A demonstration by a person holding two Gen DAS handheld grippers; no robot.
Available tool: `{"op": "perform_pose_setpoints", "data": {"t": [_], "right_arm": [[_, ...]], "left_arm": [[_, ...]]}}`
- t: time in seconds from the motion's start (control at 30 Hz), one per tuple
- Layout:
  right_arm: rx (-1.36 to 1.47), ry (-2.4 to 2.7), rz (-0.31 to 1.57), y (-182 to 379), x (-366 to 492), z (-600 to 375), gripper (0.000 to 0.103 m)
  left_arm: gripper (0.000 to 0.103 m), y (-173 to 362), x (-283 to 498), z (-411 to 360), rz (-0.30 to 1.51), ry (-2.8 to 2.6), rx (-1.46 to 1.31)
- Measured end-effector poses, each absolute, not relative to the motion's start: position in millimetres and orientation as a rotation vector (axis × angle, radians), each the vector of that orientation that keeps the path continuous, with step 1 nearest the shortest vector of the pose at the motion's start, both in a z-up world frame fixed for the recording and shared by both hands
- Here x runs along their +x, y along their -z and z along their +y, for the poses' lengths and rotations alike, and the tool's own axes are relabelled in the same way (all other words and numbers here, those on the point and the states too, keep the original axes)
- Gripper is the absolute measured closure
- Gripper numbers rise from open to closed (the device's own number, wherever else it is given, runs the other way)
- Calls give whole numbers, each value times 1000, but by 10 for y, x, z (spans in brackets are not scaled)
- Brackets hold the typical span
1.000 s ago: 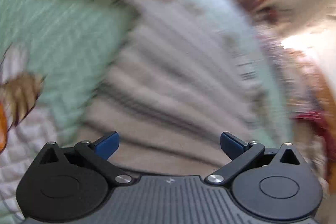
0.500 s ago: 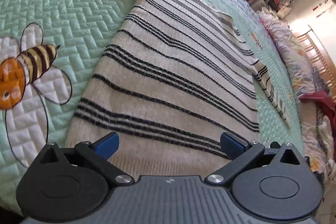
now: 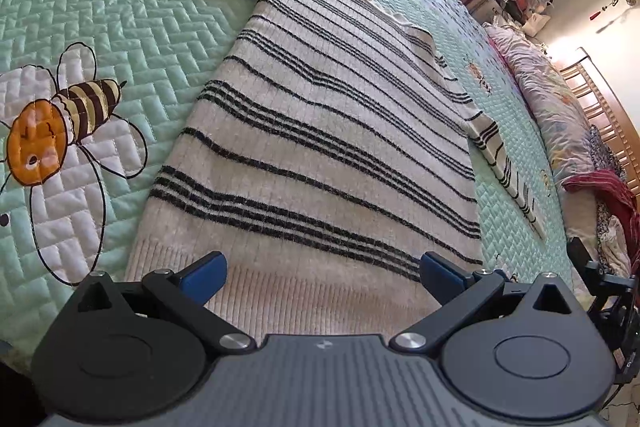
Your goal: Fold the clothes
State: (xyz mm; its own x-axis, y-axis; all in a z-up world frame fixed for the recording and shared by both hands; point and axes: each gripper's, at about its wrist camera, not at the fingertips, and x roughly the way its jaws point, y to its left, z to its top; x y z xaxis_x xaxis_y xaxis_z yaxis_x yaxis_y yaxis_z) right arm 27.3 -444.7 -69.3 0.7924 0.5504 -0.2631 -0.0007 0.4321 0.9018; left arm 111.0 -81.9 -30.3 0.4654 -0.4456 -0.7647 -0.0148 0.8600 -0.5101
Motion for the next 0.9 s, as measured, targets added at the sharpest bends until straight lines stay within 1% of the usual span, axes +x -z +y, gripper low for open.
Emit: {"op": "perform_pose_setpoints", "data": {"t": [0.1,0.13,0.17,0.27,0.4,0.53,0.6,0.77,0.83,0.9], "right_arm": [[1120,-285,733,1066,358,-4465,1],[1110,-260,762,1163,357,-4464,5],[1093,-277,725,1149,318,-4456,2],[1042,-296,738,1096,332,-4407,1],[1061,-298,726,1113,344,-4410,0],[1096,-309,706,1057,319,-4449,1],[1099,-341,661,918,297,-4509,1],[1178,-408,506,599,580,-4745,0],[1225,-421,475,637,776,-4839,0],[1245,-385,507,861,994,-4916,0]], "left_arm": [[1,399,1113,-872,1091,270,-465],[1,431,1122,-888,1102,268,-460],[1,459,1132,-902,1111,268,-457],[1,473,1206,-935,1103,285,-468],[1,434,1376,-1013,1025,360,-461],[1,815,1602,-885,1092,297,-516],[1,855,1563,-799,1057,314,-554],[1,849,1568,-806,1066,324,-529],[1,843,1566,-834,1067,321,-505],[1,829,1553,-893,1071,327,-464]]}}
